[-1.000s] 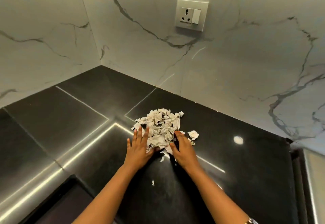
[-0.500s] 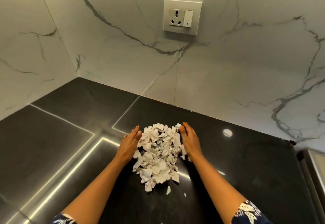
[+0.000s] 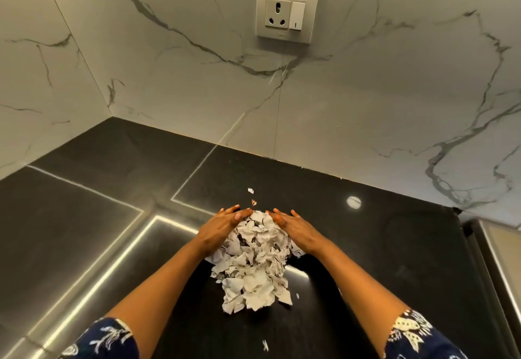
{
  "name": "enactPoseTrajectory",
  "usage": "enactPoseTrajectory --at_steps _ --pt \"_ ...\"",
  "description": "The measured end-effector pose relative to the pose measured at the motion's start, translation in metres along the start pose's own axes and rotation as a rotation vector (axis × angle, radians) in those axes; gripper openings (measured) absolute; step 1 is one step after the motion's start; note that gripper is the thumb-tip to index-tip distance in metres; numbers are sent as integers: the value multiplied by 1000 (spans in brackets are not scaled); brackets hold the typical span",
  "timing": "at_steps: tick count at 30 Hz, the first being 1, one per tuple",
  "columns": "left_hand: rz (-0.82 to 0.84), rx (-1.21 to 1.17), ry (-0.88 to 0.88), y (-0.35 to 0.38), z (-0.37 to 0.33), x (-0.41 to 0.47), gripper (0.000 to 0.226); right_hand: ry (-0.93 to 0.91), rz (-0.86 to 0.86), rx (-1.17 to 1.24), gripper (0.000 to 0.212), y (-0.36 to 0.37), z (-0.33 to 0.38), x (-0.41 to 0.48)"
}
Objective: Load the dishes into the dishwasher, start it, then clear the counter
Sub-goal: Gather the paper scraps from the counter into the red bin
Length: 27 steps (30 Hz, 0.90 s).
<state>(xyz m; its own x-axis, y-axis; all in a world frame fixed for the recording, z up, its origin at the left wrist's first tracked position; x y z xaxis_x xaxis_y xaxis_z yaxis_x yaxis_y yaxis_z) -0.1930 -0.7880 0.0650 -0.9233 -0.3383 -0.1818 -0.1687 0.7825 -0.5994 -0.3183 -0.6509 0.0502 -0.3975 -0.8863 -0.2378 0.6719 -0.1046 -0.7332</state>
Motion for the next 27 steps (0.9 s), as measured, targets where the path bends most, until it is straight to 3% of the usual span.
enactPoseTrajectory --at_steps 2,3,6,9,12,15,19,21,25,27 --pt "-10 -32 5 7 3 -14 110 -40 -16 17 114 4 10 -21" --pt "-11 -44 13 11 4 -22 120 -50 -17 21 122 7 14 -32" --pt "19 -196 31 24 7 -39 113 -43 -28 62 130 18 17 -54" --pt "3 -490 19 21 17 -49 104 25 -80 316 107 18 -1 -55" --pt "-172 -650 -115 -5 34 -46 90 102 -169 379 67 -5 -3 -30" --pt "-357 -195 -190 -40 58 -33 71 105 -119 196 54 -13 3 16" --pt "-287 300 -176 -48 91 -8 64 52 -28 -135 55 -7 13 79" --pt "-273 378 -143 -48 98 0 68 -5 32 -208 53 -7 16 99" --pt "-160 409 -21 -40 90 -8 105 -137 182 -246 48 6 19 83" --pt "-100 405 14 -27 85 -21 103 -164 246 -182 49 20 19 53"
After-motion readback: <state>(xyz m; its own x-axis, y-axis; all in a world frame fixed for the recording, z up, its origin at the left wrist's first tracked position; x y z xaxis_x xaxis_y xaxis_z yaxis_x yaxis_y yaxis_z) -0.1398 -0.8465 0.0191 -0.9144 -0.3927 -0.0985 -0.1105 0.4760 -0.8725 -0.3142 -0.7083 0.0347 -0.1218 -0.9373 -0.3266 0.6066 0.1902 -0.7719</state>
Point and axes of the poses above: each hand's wrist, its own x-axis towards the middle knuckle, its own y-axis out of the palm, z = x × y, the point moved 5 cm from there along x, towards the middle knuckle, and after that the axes turned 5 degrees about -x, right-handed, at the moved point
